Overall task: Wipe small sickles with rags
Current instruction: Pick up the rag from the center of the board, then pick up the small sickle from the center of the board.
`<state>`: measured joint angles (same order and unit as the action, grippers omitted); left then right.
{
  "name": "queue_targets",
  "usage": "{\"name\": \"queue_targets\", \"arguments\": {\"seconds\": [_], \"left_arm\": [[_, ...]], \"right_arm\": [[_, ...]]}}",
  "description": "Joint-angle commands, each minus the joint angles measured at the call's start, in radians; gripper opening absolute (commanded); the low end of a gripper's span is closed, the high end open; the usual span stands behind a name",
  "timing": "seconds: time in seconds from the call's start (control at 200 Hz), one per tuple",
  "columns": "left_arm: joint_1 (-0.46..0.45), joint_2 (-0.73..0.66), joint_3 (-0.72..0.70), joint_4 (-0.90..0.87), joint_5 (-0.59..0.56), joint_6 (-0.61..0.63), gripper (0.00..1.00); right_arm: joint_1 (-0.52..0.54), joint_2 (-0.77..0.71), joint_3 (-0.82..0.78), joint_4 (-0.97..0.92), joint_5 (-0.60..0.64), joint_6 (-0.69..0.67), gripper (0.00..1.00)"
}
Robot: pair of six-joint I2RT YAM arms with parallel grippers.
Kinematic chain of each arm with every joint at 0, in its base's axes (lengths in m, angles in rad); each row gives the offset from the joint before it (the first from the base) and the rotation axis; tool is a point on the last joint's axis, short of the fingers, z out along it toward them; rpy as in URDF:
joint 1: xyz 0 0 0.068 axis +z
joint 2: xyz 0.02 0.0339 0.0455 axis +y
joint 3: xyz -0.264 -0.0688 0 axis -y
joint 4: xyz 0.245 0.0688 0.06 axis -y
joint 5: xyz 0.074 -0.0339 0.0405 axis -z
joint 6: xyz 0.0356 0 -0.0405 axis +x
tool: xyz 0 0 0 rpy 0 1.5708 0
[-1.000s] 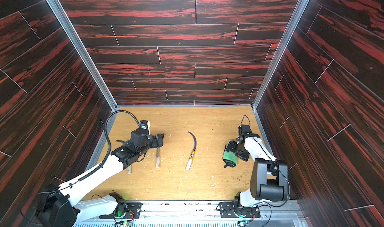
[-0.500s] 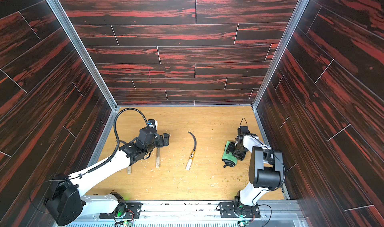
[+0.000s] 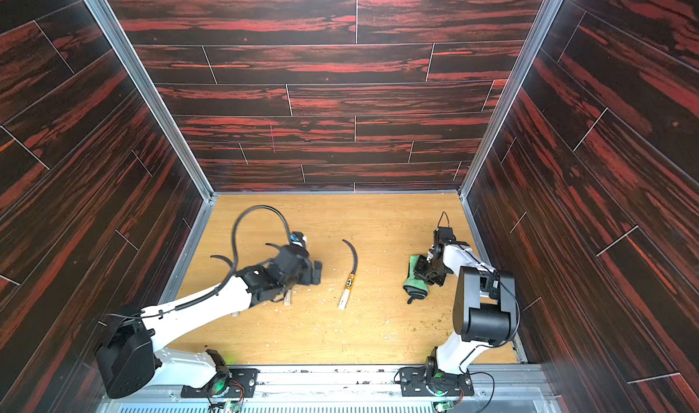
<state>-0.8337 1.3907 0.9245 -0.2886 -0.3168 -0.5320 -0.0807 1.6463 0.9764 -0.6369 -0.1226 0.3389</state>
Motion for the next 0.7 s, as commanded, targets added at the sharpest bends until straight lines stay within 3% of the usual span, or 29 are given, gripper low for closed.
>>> {"name": "queue_targets", "arguments": {"seconds": [0.0, 0.286, 0.516, 0.696], "left_arm": [[-0.075, 0.033, 0.019, -0.073, -0.04, -0.047, 1.0], [-0.222, 0.167, 0.052, -0.043, -0.06, -0.106, 1.0], [-0.245, 0.173, -0.043, 0.143, 0.032, -0.133, 0.75], [-0.276, 0.191, -0.05, 0.151, 0.065, -0.152, 0.65]], "right_arm": [[0.0, -0.095, 0.028, -0.043, -0.039, -0.026, 0.09], [0.016, -0.212, 0.072, -0.092, -0.095, -0.027, 0.09], [0.022, -0.249, 0.092, -0.109, -0.105, -0.031, 0.09], [0.024, -0.256, 0.087, -0.104, -0.118, -0.026, 0.09]]}}
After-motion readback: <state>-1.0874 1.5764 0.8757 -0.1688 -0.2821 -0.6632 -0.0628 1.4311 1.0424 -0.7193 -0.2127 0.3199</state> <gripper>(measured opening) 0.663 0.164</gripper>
